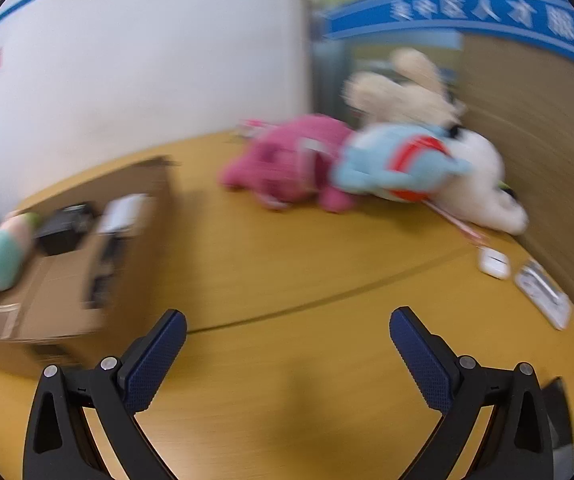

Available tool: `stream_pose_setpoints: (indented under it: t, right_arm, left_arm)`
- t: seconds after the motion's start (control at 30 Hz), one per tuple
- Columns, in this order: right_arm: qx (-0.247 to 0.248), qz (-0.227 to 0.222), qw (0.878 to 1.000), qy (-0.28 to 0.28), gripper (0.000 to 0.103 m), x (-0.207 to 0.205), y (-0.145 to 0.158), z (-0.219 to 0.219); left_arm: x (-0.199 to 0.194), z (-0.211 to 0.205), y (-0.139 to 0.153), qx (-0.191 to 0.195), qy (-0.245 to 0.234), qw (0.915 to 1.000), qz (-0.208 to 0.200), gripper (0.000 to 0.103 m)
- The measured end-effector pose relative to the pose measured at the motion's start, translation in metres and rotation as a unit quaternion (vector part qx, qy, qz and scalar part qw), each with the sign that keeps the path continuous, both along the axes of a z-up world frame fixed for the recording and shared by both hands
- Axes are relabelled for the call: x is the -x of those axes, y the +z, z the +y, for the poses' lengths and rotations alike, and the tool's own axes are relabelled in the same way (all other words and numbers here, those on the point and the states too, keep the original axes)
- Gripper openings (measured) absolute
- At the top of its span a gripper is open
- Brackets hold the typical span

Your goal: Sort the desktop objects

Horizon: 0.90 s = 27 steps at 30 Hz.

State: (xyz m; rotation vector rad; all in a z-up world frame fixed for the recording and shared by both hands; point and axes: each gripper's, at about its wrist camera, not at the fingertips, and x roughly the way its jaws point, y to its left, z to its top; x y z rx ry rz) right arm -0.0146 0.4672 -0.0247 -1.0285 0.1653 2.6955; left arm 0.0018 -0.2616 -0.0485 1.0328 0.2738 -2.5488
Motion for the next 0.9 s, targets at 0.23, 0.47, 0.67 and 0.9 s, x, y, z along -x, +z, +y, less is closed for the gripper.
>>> stream_pose_setpoints:
  t: [0.23, 0.47, 0.67, 0.9]
  right_arm:
    - [0.045, -0.077, 0.994, -0.057, 0.103, 0.024, -0.047, 0.08]
    - [0.044, -0.099, 0.992, -0.064, 0.103, 0.031, -0.064, 0.088]
    - [0.035, -0.104, 0.992, -0.068, 0.103, 0.035, -0.072, 0.083]
    - [0.034, -0.106, 0.991, -0.075, 0.103, 0.038, -0.072, 0.08]
  left_arm:
    - [0.019, -0.029, -0.037, -0.009, -0.007, 0.9978, -0.065, 0.102]
    - [0.024, -0.015, -0.044, -0.011, -0.035, 0.9961, -0.08, 0.103]
    - [0.036, -0.029, -0.045, -0.014, -0.032, 0.9961, -0.08, 0.103]
    - [0.037, -0.029, -0.045, -0.015, -0.032, 0.9961, -0.081, 0.103]
